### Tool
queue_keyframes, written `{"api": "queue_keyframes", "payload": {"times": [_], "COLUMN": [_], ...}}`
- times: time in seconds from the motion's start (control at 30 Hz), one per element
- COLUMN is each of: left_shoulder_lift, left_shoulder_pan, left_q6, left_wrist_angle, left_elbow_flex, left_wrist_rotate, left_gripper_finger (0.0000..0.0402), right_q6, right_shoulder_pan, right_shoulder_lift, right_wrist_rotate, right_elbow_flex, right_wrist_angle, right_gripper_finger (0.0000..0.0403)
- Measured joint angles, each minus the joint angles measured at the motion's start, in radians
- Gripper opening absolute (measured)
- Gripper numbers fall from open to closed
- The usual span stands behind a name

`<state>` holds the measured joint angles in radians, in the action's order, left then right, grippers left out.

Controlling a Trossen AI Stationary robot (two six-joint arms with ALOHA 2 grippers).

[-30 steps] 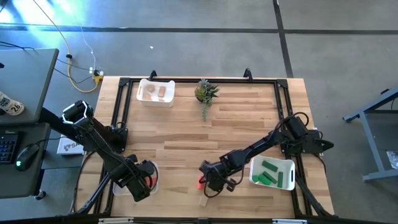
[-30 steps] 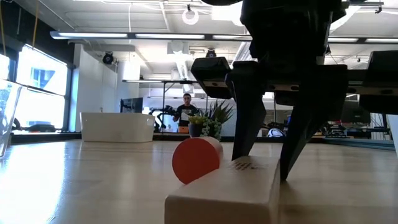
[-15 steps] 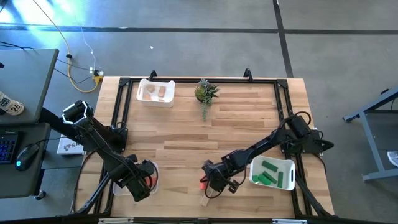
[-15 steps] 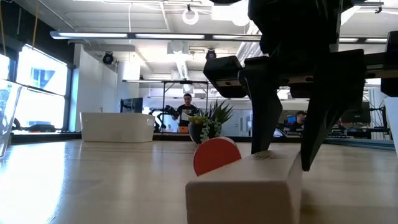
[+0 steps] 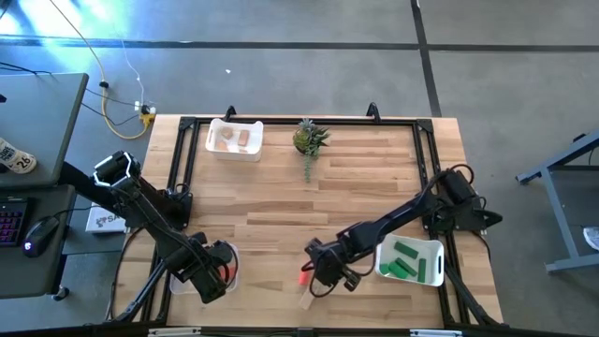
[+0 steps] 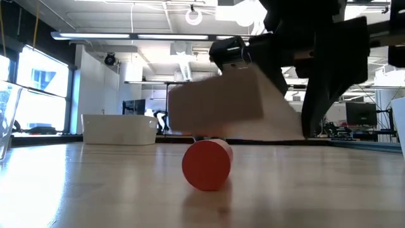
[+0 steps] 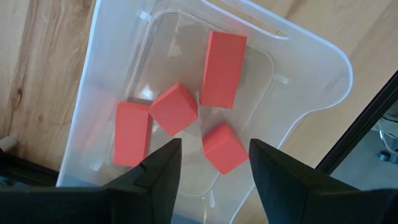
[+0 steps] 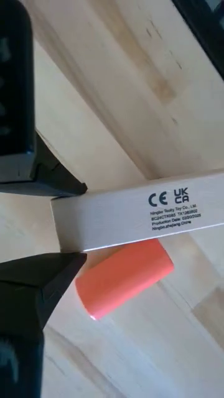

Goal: Sort & place blocks by color
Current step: Put the brown block into the top white bin

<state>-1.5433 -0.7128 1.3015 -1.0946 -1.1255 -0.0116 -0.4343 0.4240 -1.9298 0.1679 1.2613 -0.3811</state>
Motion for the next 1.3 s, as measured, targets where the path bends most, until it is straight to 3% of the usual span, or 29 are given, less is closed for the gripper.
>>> {"api": "queue_keyframes", "payload": {"times": [0.27, 0.67, 0.9, 1.3], "left_shoulder_lift": [0.000, 0.000, 0.008, 0.075], "left_shoulder_pan": [0.000, 0.008, 0.073, 0.231], "left_q6": [-0.006, 0.043, 0.132, 0.104], "left_wrist_angle": [-0.001, 0.003, 0.042, 0.115], "left_elbow_flex": [0.000, 0.000, 0.000, 0.001], "left_wrist_rotate": [0.007, 0.124, 0.141, 0.248], "left_gripper_finger": [0.0174, 0.0174, 0.0174, 0.0174], "right_q6": [0.051, 0.219, 0.227, 0.167], "right_shoulder_pan": [-0.012, -0.115, -0.164, -0.210], "right_shoulder_lift": [0.061, 0.130, 0.146, 0.159], "right_wrist_rotate": [-0.089, -0.194, -0.309, -0.505], "right_elbow_flex": [0.000, 0.002, 0.002, 0.002], "right_wrist_angle": [0.019, 0.073, 0.072, 0.018], "right_gripper_finger": [0.0096, 0.0096, 0.0096, 0.0096]}}
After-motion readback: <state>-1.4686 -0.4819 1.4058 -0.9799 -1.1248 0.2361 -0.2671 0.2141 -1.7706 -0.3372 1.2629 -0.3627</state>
